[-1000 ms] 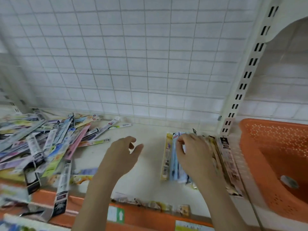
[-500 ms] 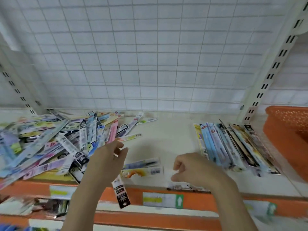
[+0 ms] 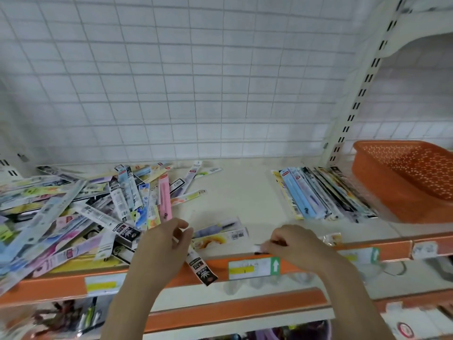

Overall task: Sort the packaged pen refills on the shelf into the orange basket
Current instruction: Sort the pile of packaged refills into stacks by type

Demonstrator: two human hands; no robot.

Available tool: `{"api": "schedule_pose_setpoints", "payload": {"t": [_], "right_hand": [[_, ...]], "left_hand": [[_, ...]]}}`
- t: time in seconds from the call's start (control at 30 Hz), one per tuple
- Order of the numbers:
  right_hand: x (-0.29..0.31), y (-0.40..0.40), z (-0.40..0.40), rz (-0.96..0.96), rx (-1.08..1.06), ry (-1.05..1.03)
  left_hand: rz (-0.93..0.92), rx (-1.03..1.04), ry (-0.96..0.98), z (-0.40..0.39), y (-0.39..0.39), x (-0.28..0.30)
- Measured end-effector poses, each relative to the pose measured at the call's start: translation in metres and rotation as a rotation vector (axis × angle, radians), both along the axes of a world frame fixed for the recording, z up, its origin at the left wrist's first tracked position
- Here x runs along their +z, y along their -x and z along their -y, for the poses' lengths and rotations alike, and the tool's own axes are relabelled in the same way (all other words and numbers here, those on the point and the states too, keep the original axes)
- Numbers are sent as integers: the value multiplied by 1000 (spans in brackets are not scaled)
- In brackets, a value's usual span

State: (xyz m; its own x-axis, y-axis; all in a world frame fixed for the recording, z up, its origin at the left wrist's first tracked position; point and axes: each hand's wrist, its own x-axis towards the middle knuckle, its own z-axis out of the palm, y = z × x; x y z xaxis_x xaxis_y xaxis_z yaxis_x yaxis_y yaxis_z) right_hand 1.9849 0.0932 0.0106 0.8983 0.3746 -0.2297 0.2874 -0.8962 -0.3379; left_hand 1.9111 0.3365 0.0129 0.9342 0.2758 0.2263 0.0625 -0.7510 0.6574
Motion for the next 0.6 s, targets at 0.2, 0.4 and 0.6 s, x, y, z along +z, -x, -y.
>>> {"api": "schedule_pose_setpoints", "payload": {"t": [0.2,0.4,0.6], "right_hand": [[-6,4,-9,320,-24,-68],[15,6,-38,581,27,-128],[28,11,-65,748,153,-307]], "left_hand": [[9,36,-1,0,17,4],[16,122,42,-9,41,8],[65,231,50,-11,60,10]]}}
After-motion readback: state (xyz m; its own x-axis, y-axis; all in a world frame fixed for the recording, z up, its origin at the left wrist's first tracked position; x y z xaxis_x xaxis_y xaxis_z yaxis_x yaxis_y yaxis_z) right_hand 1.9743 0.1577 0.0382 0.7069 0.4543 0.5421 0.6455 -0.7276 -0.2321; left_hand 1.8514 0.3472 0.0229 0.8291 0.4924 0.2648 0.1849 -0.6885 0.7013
